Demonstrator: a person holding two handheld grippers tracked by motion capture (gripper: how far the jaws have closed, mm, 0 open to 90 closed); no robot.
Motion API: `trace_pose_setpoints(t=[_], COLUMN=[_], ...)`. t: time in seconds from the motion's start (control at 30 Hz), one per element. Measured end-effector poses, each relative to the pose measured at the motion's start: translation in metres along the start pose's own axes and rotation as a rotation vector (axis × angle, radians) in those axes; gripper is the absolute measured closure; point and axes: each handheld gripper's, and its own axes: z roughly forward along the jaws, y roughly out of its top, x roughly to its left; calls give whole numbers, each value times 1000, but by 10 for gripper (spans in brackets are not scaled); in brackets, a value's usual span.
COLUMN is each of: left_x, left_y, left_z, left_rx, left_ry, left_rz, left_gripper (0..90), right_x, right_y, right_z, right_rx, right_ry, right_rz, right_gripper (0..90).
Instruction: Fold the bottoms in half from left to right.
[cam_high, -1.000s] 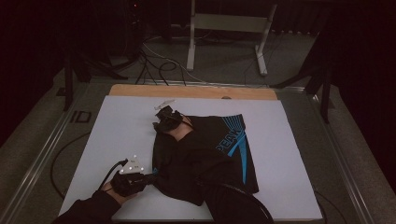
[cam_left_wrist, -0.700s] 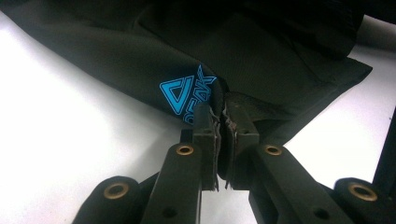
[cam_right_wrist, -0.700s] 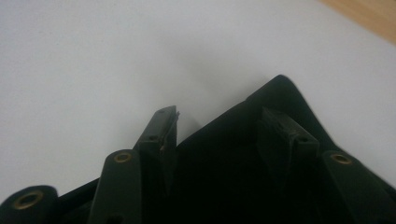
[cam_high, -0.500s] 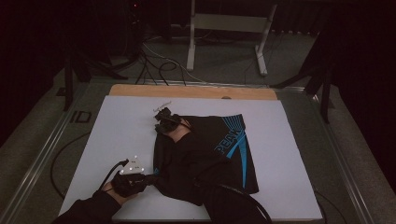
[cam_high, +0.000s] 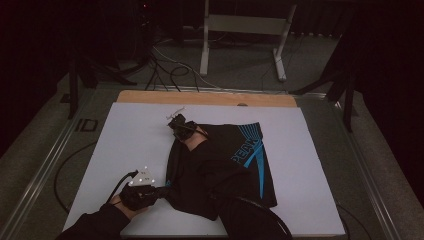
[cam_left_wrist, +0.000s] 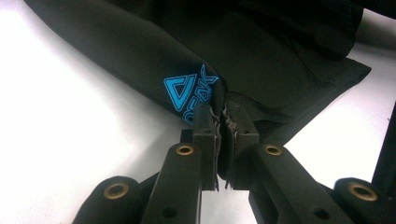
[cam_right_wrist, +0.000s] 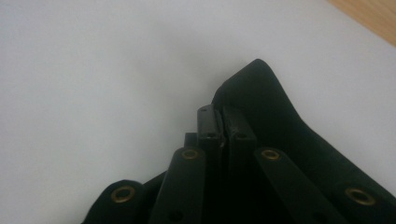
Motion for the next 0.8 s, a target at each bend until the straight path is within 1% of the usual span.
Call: trace_pose_setpoints(t=[0.07,0.2,0.23,0.27,0.3,0.43,0.47,0.5,0.57,0.63,0.7,0.73,0.77,0.8], left_x=[-1,-2,-3,-3,-3,-5,-6,-6,-8,-11,-14,-15,-16,-17], left_y=[1,2,2,3,3,5,6,6,9,11,14,16,17,19], left_z=[-1,-1,-1,-1,-1,1,1,1,1,1,0,0,0,-1], left_rx=[-4,-9,-10,-12,-14,-21,-17,-18,-23,-24,-28,-29,-31,-34], left_ry=[-3,-7,-8,-6,-8,-12,-13,-14,-19,-20,-25,-26,-29,-32], left_rz=[0,5,5,6,5,-3,1,3,0,9,18,24,26,26], left_gripper=[849,849,849,849,849,849,849,849,850,850,850,850,850,849], right_x=[-1,-3,-4,-5,-5,-8,-10,-10,-12,-14,-16,-16,-17,-17], right_y=[0,2,2,2,2,1,1,1,0,0,-1,-1,-1,-1], right_z=[-3,-9,-11,-12,-14,-19,-20,-22,-25,-28,-32,-33,-35,-37], right_rx=[-10,-33,-34,-43,-43,-52,-54,-57,-60,-66,-69,-72,-73,-75], right_ry=[7,10,11,10,14,18,19,22,22,27,21,23,22,24], right_rz=[8,-17,-6,-18,-10,-9,-12,-2,-11,-7,-22,-10,-20,-14], right_gripper=[875,877,878,878,879,880,880,880,880,880,880,880,880,880])
